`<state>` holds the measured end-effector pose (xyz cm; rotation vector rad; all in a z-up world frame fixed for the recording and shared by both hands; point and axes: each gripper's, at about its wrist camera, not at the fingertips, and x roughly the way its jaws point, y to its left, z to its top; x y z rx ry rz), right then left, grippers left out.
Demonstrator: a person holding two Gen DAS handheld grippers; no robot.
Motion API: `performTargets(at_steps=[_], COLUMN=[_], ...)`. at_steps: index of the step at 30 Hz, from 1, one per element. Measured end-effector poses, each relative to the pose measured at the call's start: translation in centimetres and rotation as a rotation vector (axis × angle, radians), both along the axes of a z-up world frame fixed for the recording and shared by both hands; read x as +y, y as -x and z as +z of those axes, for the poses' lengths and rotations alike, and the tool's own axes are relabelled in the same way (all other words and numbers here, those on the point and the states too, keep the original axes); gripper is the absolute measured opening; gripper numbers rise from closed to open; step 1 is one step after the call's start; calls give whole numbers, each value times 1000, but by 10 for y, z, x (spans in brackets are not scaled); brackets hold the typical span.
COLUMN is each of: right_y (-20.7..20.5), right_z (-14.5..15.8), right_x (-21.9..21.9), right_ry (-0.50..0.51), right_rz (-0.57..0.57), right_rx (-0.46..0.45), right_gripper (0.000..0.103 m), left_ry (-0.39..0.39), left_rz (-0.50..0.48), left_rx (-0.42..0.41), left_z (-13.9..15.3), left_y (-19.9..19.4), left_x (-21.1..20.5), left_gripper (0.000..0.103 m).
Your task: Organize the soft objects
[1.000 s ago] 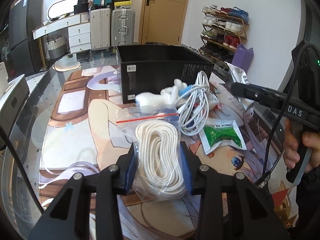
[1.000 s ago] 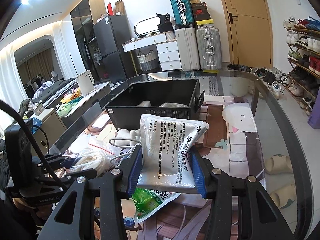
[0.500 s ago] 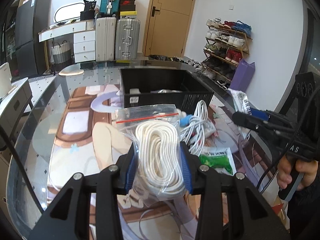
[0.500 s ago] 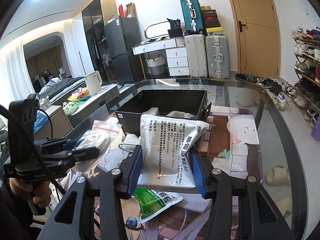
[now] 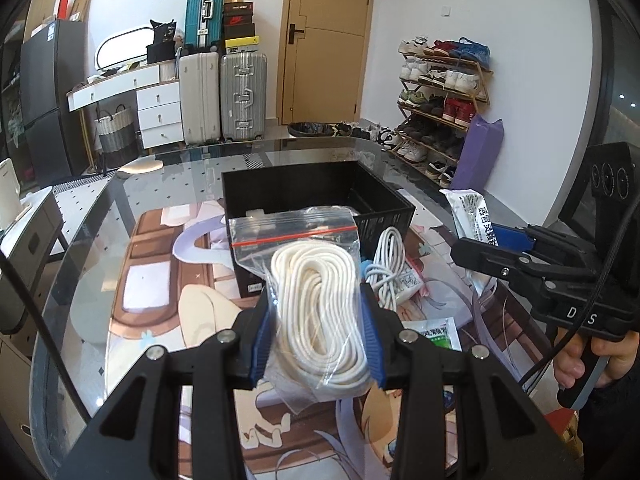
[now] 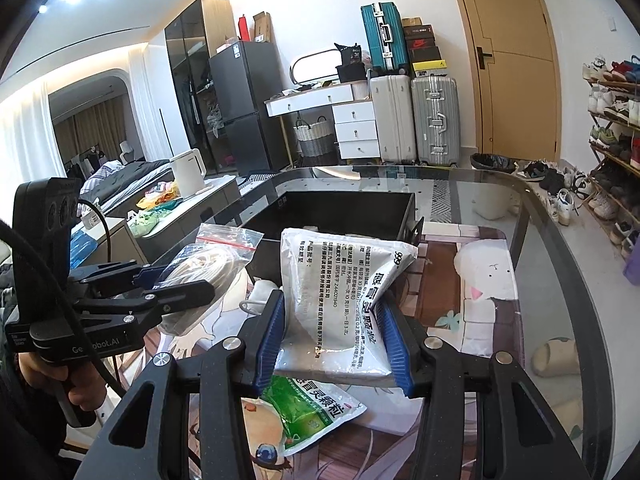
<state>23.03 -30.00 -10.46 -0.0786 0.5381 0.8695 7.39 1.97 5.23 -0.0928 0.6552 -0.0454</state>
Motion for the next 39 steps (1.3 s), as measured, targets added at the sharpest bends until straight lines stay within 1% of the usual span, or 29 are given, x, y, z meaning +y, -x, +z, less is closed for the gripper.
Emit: performTargets(at_steps=[8,14,18,22,27,34,39], right_y=[-1,-15,-29,-42,-54,-71,-82], right_z=[18,39,51,58,63,59,53], right_x=[-1,-3,-2,2,14,33,41], right_ry=[-16,-52,-60,-66,-58,-33,-25], right_rz=[-26,-44,-55,-56,-46,-27,-17], right_rx=[-21,-30,-33,-30,-30,-20,-15], right_gripper=[47,47,47,47,47,47,47], left_ry=[2,18,48,76,86,57,16], left_rz=[-21,8,33,61,89,90,102], left_rx=[-50,-65,-59,-58,-53,-30,-32], left_z=[16,25,26,27,26,19,20], left_y=[-12,-27,-40,-54,-71,-91,-104], left_x=[1,12,20,29,38,36,32], left_gripper=[38,38,38,38,38,38,38])
